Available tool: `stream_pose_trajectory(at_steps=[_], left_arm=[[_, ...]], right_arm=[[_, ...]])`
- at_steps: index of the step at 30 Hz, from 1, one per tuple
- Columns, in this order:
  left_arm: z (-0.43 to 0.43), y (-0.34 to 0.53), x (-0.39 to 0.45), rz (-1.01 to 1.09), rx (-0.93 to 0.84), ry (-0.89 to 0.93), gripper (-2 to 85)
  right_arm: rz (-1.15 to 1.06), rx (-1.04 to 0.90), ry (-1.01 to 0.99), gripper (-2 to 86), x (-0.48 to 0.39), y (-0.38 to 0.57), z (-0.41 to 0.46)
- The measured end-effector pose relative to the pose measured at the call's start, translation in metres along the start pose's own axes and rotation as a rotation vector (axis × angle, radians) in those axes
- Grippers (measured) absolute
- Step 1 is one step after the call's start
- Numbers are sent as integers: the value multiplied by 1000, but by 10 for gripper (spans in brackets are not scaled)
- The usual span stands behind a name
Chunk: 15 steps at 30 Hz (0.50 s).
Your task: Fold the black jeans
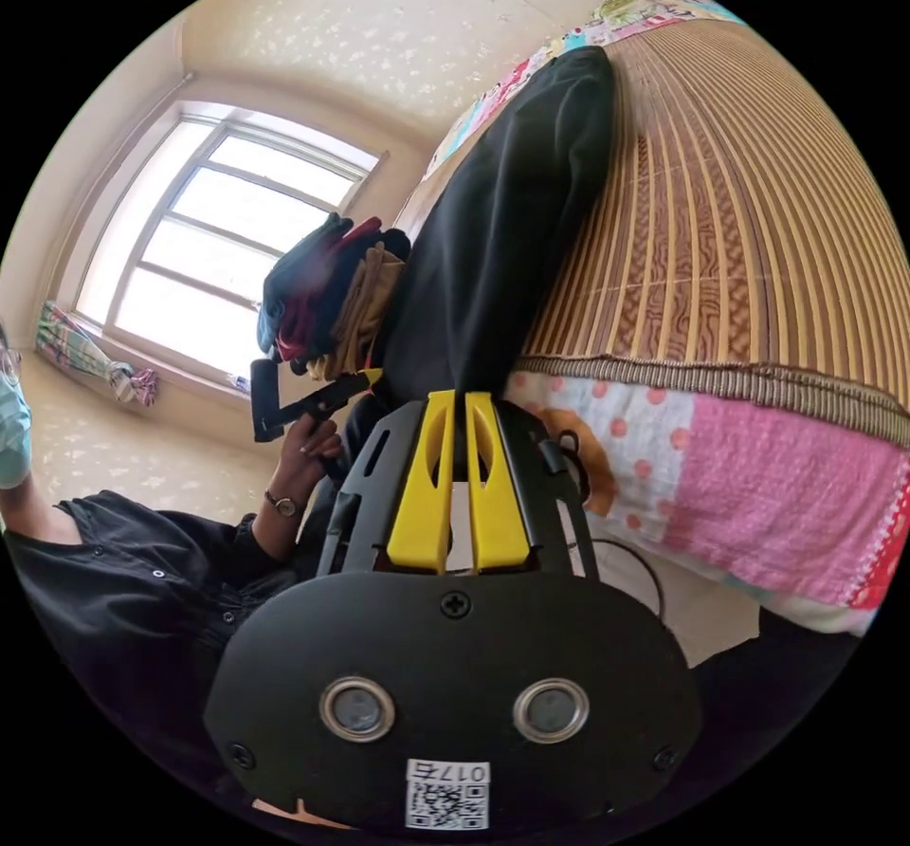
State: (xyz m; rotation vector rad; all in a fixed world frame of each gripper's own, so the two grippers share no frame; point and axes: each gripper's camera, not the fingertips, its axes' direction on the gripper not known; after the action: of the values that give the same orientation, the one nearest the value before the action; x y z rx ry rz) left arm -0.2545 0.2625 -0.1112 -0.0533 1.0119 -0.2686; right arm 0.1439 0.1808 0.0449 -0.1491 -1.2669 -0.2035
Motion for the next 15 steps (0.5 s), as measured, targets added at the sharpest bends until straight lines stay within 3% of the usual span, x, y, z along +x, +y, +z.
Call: stream_pose_trajectory(at_steps=[4,7,10,15], left_arm=[[8,12,24,124,-106,80,49],[13,22,15,65,-145,90,54],[-4,34,3,-16,-37,23,70],[-25,42,24,45,88,-101,72]], right_arm=[[-82,-13,4,25,-3,9,-46],[-40,-61,16,23,13,15,-65],[4,-68,71,25,20,21,-72],[25,-4,114,57,14,24,-72]])
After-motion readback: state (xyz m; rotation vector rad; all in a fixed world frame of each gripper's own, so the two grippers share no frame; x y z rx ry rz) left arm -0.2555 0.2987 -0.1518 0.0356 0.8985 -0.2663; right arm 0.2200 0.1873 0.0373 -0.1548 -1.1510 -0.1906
